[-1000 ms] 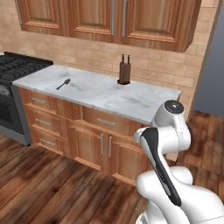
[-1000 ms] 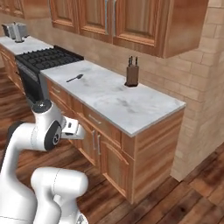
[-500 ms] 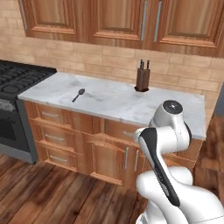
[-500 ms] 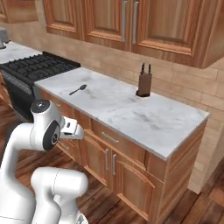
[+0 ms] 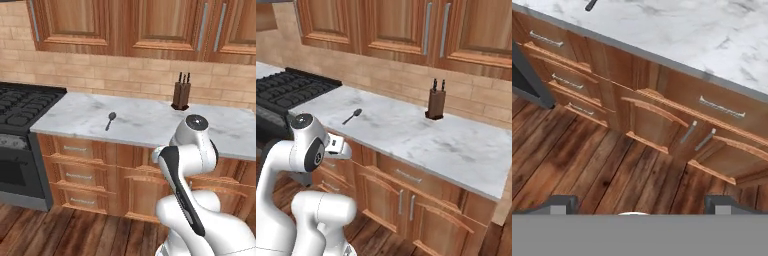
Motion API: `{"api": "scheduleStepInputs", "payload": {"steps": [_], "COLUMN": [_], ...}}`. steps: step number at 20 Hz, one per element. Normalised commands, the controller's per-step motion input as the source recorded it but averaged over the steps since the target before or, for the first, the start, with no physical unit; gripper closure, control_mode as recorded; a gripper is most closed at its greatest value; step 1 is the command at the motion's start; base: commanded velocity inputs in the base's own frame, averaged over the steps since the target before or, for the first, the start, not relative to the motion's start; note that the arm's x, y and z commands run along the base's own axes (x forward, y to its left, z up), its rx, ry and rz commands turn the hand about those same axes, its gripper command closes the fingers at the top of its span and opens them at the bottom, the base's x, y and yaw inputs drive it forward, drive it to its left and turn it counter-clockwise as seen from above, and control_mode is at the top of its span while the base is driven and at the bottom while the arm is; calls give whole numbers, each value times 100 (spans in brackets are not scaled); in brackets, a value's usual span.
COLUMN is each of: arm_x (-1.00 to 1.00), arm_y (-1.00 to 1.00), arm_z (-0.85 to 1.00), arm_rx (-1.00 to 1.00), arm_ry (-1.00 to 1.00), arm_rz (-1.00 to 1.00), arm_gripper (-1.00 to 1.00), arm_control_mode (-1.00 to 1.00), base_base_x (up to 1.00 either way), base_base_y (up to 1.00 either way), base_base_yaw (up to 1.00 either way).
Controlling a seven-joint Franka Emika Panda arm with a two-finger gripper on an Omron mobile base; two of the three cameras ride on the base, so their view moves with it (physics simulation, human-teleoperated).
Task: Take the fork and place it on the left side of the plate. Then take the spoon and place it on the right side of the plate. Make sure they're directly next to the plate.
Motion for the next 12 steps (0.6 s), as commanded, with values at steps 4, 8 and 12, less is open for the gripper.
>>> {"api": "scheduleStepInputs", "payload": {"steps": [4, 8, 12], "arm_x": [0, 0, 0], "arm_y": [0, 0, 0], "arm_z": [0, 0, 0], "arm_rx": [0, 0, 0], "arm_ry": [0, 0, 0], "arm_rz": [0, 0, 0], "arm_gripper": [-100, -100, -100], "arm_control_mode": [100, 100, 100], "base_base_x": [68, 75, 74], "base_base_y": [95, 76, 63], "base_base_yaw": [-34, -37, -39]}}
